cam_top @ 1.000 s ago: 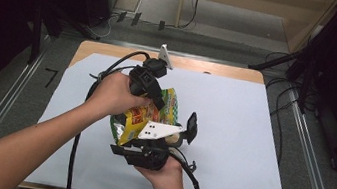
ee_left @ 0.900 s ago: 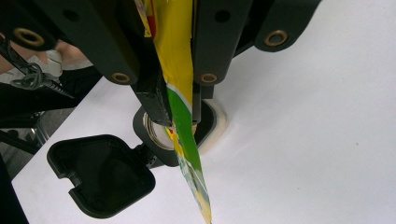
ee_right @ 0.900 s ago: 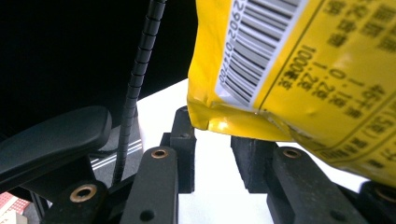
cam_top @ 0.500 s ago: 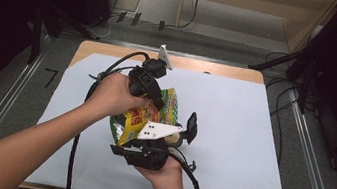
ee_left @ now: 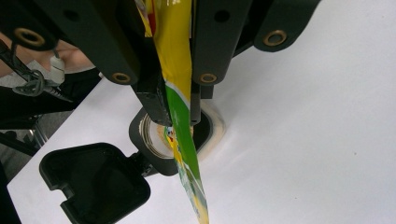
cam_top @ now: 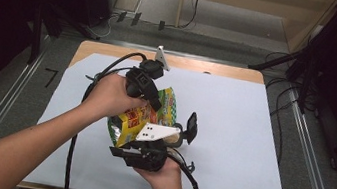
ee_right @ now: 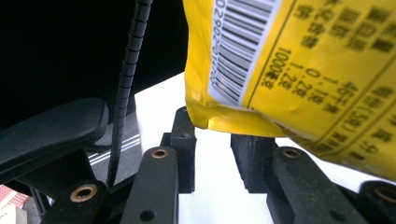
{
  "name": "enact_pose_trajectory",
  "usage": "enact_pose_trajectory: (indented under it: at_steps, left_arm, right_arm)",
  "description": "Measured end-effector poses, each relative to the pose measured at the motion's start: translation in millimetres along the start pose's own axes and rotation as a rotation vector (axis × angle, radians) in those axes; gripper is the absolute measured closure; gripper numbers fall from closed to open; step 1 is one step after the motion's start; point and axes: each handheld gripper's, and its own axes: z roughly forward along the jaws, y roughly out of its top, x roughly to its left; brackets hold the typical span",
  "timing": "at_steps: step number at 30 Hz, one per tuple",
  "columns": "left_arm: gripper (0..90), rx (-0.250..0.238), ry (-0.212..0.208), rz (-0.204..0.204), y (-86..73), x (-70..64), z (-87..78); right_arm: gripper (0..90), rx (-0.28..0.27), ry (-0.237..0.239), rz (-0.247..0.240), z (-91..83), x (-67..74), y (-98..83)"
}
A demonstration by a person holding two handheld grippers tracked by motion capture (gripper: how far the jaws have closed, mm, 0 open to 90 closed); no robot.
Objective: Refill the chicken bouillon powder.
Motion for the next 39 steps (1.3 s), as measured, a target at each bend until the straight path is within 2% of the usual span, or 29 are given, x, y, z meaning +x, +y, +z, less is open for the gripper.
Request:
enact_pose_trajectory:
  at_steps: [13, 19, 24, 39]
  left_arm:
    - [85.5, 0.001, -0.002, 0.0, -0.2, -0.3, 0.1]
    - [85.4, 0.014, -0.001, 0.011, 2.3, -2.6, 3.5]
    - [89.2, 0.007, -0.008, -0.015, 1.1, -0.5, 2.2]
    - [90.0, 0.012, -0.003, -0.027, 0.8, -3.0, 1.4]
  right_arm:
    - [72.5, 0.0, 0.003, 0.0, 0.2, 0.6, 0.2]
    - [74.1, -0.024, 0.007, -0.007, -2.5, 4.4, 4.5]
    - [74.0, -0.019, 0.002, 0.008, -3.4, -0.5, 2.5]
    - [74.0, -0.021, 0.004, 0.012, -2.1, -0.9, 1.2]
